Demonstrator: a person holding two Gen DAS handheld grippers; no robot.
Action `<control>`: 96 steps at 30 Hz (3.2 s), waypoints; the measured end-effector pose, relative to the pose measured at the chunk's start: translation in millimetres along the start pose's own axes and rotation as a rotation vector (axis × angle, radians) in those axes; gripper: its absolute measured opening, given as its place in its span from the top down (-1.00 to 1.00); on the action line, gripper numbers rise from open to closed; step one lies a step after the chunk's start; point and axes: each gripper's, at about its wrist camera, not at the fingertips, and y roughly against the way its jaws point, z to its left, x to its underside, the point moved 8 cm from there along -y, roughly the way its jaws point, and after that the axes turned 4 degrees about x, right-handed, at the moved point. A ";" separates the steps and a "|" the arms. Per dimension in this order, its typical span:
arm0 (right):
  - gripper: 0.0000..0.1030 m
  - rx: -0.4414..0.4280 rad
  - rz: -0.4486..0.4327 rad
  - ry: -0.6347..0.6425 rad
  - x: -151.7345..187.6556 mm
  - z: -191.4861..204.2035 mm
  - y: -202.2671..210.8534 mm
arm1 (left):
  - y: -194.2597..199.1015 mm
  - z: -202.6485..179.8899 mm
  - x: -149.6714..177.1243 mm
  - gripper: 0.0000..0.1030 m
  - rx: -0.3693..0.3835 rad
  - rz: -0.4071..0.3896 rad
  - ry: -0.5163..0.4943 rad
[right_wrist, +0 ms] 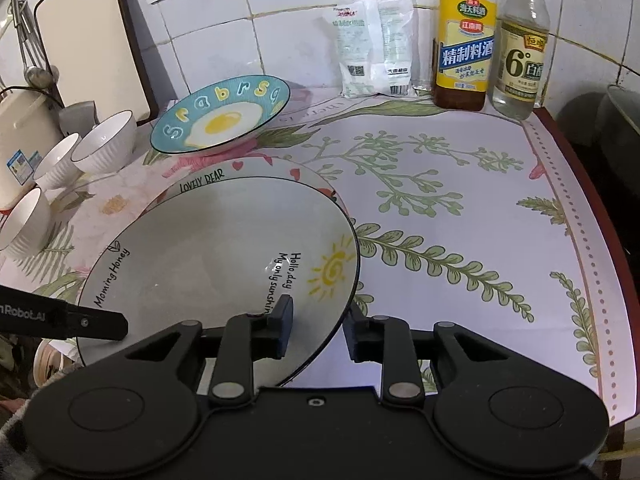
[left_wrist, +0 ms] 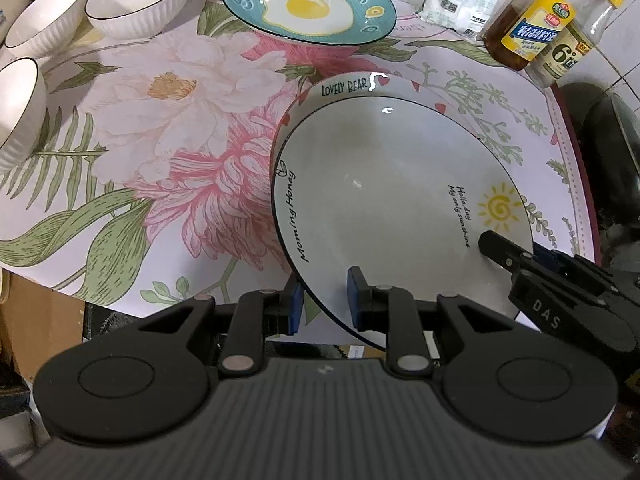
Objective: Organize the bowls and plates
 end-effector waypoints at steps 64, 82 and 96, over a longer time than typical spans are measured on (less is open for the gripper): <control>-0.58 -0.449 -0.024 -0.227 -154.3 17.4 -95.0 | 17.1 72.4 -126.6 -0.21 0.003 -0.550 0.085; -0.49 -0.389 0.075 -0.321 -177.3 17.3 -167.3 | -69.4 88.4 -184.7 -0.18 0.005 -0.384 0.208; 0.62 -0.303 0.023 -0.210 -192.2 29.5 -194.4 | -78.8 94.0 -189.4 0.74 0.075 -0.371 0.239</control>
